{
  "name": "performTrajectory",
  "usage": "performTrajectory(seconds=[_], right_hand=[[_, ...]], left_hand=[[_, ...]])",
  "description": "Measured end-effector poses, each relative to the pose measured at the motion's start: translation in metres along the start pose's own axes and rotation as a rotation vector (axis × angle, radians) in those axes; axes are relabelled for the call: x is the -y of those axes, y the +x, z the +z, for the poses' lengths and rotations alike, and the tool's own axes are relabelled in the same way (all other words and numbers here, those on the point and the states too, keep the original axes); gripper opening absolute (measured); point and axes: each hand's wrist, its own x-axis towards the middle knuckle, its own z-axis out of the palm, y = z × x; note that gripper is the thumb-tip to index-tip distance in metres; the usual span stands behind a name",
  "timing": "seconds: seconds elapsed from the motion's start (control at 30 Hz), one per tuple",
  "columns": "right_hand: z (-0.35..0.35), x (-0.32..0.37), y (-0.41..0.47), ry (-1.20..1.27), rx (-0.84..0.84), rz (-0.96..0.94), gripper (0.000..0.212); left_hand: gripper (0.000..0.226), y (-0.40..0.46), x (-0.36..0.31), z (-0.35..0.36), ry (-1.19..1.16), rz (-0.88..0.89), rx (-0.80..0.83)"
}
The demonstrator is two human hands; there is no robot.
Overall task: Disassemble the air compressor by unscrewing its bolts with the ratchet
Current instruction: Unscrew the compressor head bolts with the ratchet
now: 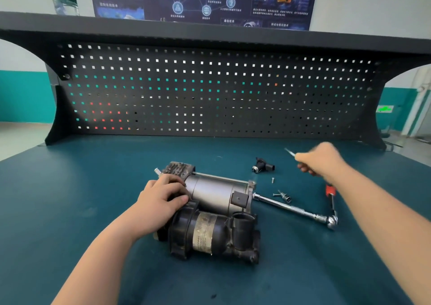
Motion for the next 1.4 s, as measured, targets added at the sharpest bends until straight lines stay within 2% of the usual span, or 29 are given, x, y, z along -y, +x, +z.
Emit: performTrajectory(seconds=[0.1,0.2,0.33,0.4,0.47,0.5,0.57,0.6,0.67,0.7,0.77,0.83,0.87,0.93,1.0,1.1,1.23,1.33,1.4], right_hand=[[0.033,-0.033,0.03,-0.207,-0.03,0.1,0.025],[0.056,-0.046,0.046,-0.358,-0.035,0.085,0.03],[0.056,-0.025,0.04,-0.473,0.055,0.092,0.03],[0.042,0.005,0.011,-0.329,-0.014,-0.088,0.028],[0.035,0.04,-0.052,-0.077,-0.06,-0.466,0.022],[0.038,0.053,-0.091,-0.079,-0.032,-0.681,0.022],[0.048,0.066,-0.165,-0.316,0.032,-1.016,0.035],[0.056,0.07,-0.19,-0.494,0.097,-1.061,0.04],[0.069,0.069,-0.209,-0.844,0.298,-0.909,0.061],[0.075,0.068,-0.209,-0.961,0.343,-0.833,0.066],[0.075,0.07,-0.206,-1.027,0.359,-0.796,0.054],[0.074,0.066,-0.204,-0.971,0.326,-0.798,0.038],[0.072,0.063,-0.204,-0.954,0.317,-0.789,0.039],[0.065,0.056,-0.205,-0.945,0.292,-0.763,0.039],[0.051,0.049,-0.205,-0.944,0.274,-0.741,0.04],[0.025,0.038,-0.205,-0.875,0.258,-0.707,0.043],[-0.009,0.042,-0.193,-0.626,0.168,-0.635,0.059],[-0.026,0.062,-0.152,-0.357,0.025,-0.607,0.06],[-0.022,0.083,-0.106,-0.364,-0.033,-0.646,0.057]], left_hand=[[0.012,0.001,0.0,0.002,0.012,0.0,-0.025],[0.012,0.001,0.001,0.0,-0.016,0.009,-0.025],[0.01,0.002,0.0,-0.001,-0.007,0.015,-0.008],[0.01,0.002,0.001,-0.001,-0.008,0.011,0.011],[0.011,0.002,0.002,-0.002,0.002,0.01,0.042],[0.013,0.002,0.002,-0.002,0.001,0.006,0.058],[0.021,0.001,0.0,-0.003,-0.031,-0.008,0.067],[0.023,0.0,-0.001,-0.004,-0.062,-0.014,0.065],[0.028,-0.002,0.001,-0.009,-0.132,-0.006,0.08],[0.032,-0.004,0.004,-0.013,-0.165,0.005,0.115],[0.041,-0.01,0.009,-0.021,-0.184,0.021,0.252],[0.058,-0.013,0.013,-0.023,-0.07,0.031,0.374],[0.061,-0.013,0.014,-0.021,0.029,0.054,0.389],[0.057,-0.012,0.012,-0.016,0.184,0.102,0.335],[0.048,-0.012,0.009,-0.012,0.241,0.119,0.283],[0.047,-0.013,0.008,-0.008,0.284,0.102,0.265],[0.044,-0.013,0.005,-0.009,0.219,0.098,0.26],[0.044,-0.012,0.003,-0.015,0.003,0.079,0.256],[0.041,-0.012,0.0,-0.017,-0.109,0.065,0.215]])
